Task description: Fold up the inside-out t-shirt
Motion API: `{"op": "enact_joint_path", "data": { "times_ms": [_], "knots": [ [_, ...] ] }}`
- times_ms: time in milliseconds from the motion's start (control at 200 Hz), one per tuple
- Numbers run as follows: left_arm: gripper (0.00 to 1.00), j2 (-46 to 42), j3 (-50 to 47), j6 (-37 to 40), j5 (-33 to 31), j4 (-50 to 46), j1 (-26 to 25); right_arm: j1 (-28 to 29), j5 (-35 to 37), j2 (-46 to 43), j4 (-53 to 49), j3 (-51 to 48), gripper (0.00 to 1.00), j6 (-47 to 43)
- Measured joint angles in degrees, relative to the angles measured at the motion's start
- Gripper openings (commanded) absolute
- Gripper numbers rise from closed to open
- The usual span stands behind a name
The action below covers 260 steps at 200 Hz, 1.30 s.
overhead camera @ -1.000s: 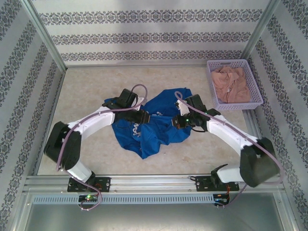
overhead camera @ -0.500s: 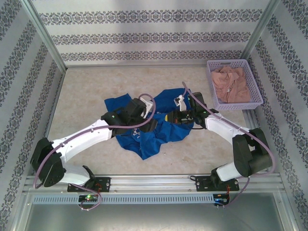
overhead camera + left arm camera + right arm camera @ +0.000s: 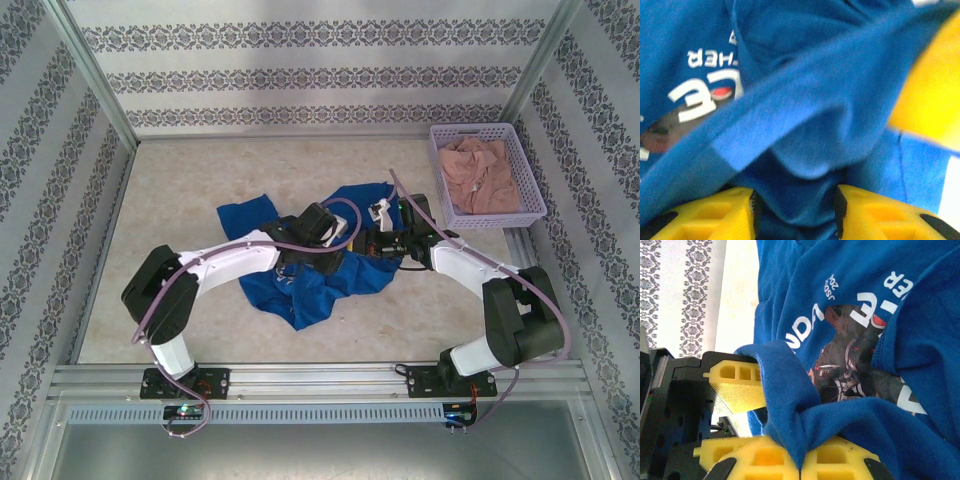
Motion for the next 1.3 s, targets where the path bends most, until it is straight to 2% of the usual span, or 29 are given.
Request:
{"op": "enact_joint_path", "data": {
  "times_ms": [100,195,320,565,779,924,1084,1269,1299],
  "knots": [
    [0.09,1.2,0.5,0.5,0.4,0.7,0.3,-0.5,0.0,-0.4,0.1,-0.6,0.00,0.0],
    [0.03,0.7,0.4,1.2,1.3,0.8,1.0,-1.3,0.3,-1.4,-0.1,-0.8,0.00,-0.1],
    [0.02,-4.1,-1.9,2.3,4.4,1.1,2.0,-2.2,1.0,-3.5,-0.8,-0.8,0.00,-0.1],
    [0.01,-21.6,-6.9,4.7,10.0,1.2,4.0,-3.0,2.7,-10.1,-3.6,-0.6,0.00,-0.5],
    [0.00,-28.2,-10.9,5.0,12.6,1.1,7.5,-3.2,4.2,-14.0,-4.1,-0.5,0.00,-1.1],
    [0.00,-28.5,-13.4,2.9,17.0,2.5,10.3,-0.9,9.2,-14.2,-9.4,0.7,0.14,-4.8],
    [0.00,-30.0,-17.3,-5.3,24.5,8.5,13.6,4.8,21.9,-12.5,-17.8,5.1,0.32,-10.1],
    [0.00,-29.3,-17.4,-13.5,26.3,12.2,13.9,7.9,34.8,-11.3,-24.3,8.5,0.51,-15.7],
    [0.00,-29.0,-17.4,-14.5,26.3,12.5,13.9,8.4,36.1,-11.8,-25.1,8.5,0.57,-16.6]
  ]
}}
